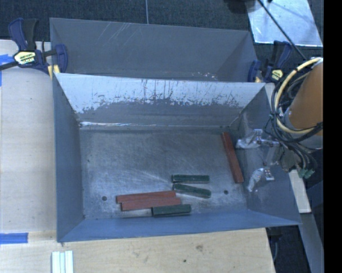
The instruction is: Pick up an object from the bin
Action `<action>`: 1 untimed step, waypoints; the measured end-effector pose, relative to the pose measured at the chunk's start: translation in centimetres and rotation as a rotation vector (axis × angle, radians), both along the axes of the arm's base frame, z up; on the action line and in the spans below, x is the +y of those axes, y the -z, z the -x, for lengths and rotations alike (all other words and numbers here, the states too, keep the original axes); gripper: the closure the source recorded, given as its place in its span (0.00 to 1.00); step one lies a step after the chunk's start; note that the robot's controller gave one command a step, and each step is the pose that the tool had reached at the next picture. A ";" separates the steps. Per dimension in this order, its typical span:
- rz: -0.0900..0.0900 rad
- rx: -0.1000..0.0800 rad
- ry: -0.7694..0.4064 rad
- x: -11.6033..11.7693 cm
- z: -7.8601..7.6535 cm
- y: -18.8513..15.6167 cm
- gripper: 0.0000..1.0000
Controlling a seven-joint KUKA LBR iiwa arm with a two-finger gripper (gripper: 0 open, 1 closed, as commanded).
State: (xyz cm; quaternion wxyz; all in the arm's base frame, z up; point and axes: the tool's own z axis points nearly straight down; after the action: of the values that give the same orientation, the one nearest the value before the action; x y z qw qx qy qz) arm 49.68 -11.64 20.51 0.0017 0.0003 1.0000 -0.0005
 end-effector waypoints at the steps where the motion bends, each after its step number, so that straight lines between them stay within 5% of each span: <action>1: -0.001 -0.005 0.049 3.9 -3.7 8.4 0.00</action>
Offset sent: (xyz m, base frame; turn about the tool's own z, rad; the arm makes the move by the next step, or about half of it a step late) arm 0.0421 0.0752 -0.0682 -0.1227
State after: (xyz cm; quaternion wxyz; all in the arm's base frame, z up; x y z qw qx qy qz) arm 53.33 -7.70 12.12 0.0040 0.0246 0.9997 -0.0002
